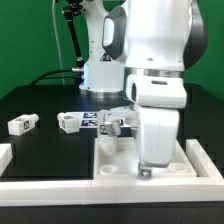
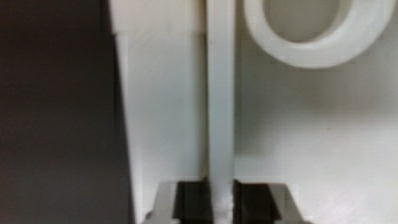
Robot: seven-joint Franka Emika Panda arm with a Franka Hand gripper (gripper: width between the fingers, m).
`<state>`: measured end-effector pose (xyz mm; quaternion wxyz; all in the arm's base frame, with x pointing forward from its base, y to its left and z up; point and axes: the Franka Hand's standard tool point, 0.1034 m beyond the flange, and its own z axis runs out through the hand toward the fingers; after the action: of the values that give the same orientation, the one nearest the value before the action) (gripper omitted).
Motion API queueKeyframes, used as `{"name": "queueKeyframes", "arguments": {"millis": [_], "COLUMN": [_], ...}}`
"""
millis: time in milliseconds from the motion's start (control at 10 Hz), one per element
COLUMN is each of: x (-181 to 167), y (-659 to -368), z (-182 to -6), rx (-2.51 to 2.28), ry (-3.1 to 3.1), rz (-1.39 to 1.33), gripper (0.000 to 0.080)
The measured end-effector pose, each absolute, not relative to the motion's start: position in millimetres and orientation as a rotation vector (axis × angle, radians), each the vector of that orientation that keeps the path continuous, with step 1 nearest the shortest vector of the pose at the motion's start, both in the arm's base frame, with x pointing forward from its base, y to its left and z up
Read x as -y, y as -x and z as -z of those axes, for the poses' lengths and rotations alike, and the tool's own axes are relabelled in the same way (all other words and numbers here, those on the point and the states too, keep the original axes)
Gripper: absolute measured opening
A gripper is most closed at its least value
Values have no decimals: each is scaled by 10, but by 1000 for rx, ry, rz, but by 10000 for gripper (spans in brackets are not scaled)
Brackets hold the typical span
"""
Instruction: Assemble square table
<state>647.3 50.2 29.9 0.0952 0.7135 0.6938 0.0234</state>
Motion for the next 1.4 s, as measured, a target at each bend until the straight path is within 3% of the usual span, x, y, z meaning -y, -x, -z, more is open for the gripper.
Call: {"name": "queueKeyframes", "arguments": {"millis": [900, 1100, 1200, 1300, 1400], "x": [-617, -605, -601, -594, -589], "y": [-6460, -6458, -6457, -6457, -6457], "z": [-300, -292, -290, -289, -288], "rx": [-2039, -2037, -2037, -2036, -2035], "ry": [-2164, -2166, -2167, -2168, -2169], "rz": [-7, -5, -5, -4, -4], "gripper": [70, 438, 438, 569, 624]}}
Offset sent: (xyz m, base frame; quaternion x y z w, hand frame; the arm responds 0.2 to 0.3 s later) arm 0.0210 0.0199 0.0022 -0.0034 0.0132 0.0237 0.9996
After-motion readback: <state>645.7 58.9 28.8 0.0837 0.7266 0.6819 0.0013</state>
